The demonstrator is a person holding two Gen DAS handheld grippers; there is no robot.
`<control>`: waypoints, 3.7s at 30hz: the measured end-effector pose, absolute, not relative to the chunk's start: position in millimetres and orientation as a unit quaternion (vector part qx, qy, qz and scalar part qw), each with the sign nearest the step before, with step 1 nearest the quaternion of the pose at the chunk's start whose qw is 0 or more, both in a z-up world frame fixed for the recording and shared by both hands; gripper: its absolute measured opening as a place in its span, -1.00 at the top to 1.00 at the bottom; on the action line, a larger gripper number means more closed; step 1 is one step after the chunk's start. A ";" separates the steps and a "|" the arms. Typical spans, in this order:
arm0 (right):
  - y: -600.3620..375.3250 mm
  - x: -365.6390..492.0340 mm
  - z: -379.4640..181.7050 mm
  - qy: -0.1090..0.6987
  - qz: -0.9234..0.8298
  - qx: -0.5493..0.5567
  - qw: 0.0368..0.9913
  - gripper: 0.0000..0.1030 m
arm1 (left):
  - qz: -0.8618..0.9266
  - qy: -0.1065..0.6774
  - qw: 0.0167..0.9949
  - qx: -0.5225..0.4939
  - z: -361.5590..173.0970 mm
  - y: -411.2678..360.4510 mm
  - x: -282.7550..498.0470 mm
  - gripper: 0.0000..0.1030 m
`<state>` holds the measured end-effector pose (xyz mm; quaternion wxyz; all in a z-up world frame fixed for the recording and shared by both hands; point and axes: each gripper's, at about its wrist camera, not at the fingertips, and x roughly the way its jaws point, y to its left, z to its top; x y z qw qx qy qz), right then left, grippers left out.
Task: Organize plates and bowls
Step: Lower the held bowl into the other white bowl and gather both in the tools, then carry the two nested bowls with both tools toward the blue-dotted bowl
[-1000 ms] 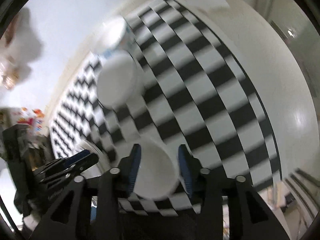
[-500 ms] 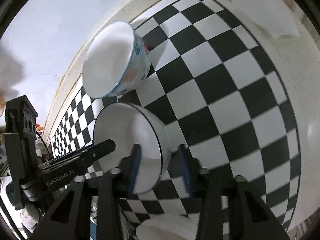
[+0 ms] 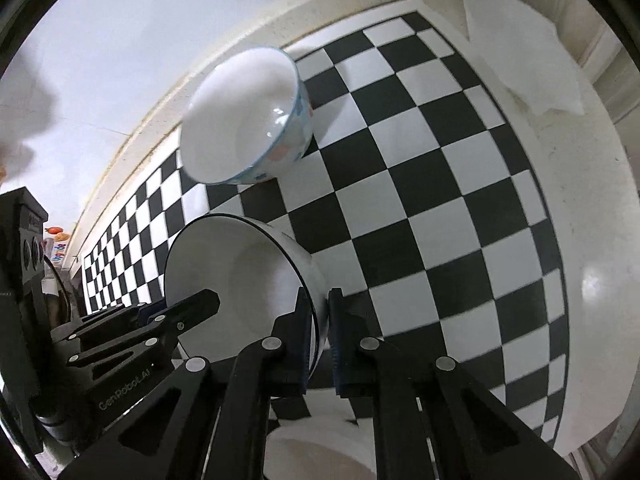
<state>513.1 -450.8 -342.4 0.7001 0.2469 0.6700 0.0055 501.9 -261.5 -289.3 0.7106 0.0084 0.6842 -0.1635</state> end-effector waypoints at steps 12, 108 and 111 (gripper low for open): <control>-449.4 459.9 -266.1 0.637 0.006 0.248 0.730 0.82 | -0.191 0.659 0.727 0.014 -231.4 -258.2 448.5 0.70; -483.8 555.6 -318.3 0.671 -0.004 0.267 0.691 0.24 | -0.120 0.677 0.726 0.018 -280.1 -255.8 585.0 0.57; -484.0 594.3 -332.3 0.665 -0.008 0.272 0.696 0.24 | -0.115 0.686 0.719 0.012 -296.1 -257.3 612.4 0.57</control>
